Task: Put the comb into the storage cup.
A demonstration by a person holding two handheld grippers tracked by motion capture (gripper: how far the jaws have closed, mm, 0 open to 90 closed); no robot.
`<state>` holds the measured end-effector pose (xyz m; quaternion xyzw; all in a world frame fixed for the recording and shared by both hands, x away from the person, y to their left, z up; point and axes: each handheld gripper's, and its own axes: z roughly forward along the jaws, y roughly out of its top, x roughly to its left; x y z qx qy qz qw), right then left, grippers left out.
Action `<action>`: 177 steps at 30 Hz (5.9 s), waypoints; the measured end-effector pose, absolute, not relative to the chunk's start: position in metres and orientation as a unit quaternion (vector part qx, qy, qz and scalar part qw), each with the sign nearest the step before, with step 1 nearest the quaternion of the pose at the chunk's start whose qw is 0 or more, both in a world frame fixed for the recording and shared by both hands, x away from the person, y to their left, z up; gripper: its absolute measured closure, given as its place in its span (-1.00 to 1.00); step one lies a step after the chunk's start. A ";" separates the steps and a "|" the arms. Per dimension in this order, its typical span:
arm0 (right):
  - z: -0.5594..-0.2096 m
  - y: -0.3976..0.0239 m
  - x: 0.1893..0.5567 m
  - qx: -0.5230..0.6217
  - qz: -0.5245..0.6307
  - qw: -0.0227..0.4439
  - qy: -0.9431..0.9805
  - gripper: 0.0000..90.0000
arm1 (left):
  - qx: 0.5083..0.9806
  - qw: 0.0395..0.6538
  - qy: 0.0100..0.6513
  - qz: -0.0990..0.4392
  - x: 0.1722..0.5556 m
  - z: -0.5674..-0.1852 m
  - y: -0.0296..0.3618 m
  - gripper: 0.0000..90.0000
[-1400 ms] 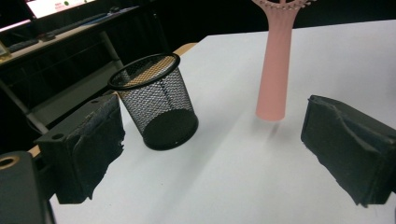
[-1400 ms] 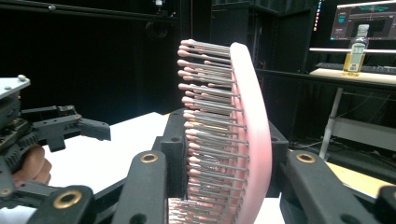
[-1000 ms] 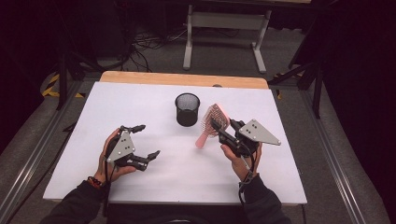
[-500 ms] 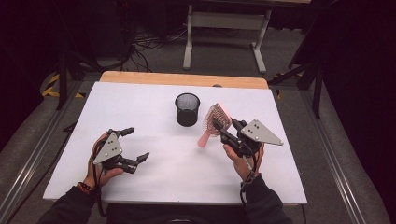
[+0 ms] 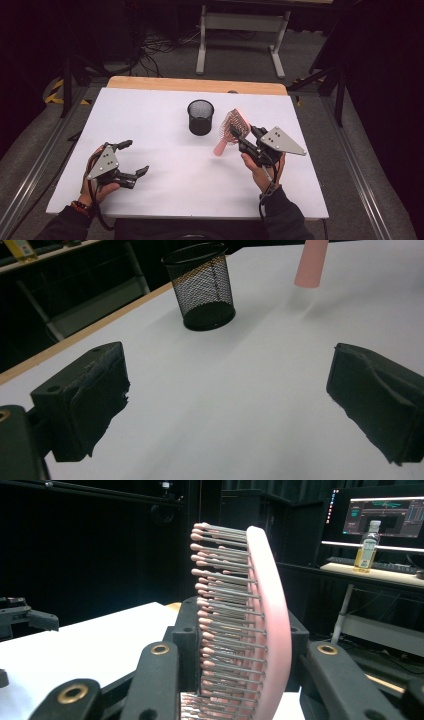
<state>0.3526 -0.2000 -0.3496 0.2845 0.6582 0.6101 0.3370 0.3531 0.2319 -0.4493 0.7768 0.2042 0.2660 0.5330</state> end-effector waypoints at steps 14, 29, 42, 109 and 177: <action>-0.322 -0.209 0.361 0.269 0.607 0.375 0.647 0.43 | 0.780 0.524 0.215 0.266 0.351 -0.454 0.240 -0.91; -0.295 -0.210 0.387 0.278 0.619 0.391 0.622 0.43 | 0.779 0.528 0.213 0.261 0.350 -0.455 0.242 -0.91; -0.280 -0.188 0.416 0.281 0.619 0.398 0.616 0.43 | 0.777 0.533 0.211 0.258 0.350 -0.455 0.241 -0.91; -0.364 -0.131 0.477 0.354 0.612 0.308 0.637 0.43 | 0.774 0.538 0.210 0.261 0.349 -0.455 0.244 -0.87; -0.381 -0.168 0.477 0.400 0.571 0.311 0.646 -0.22 | 0.780 0.529 0.209 0.262 0.351 -0.456 0.240 -0.87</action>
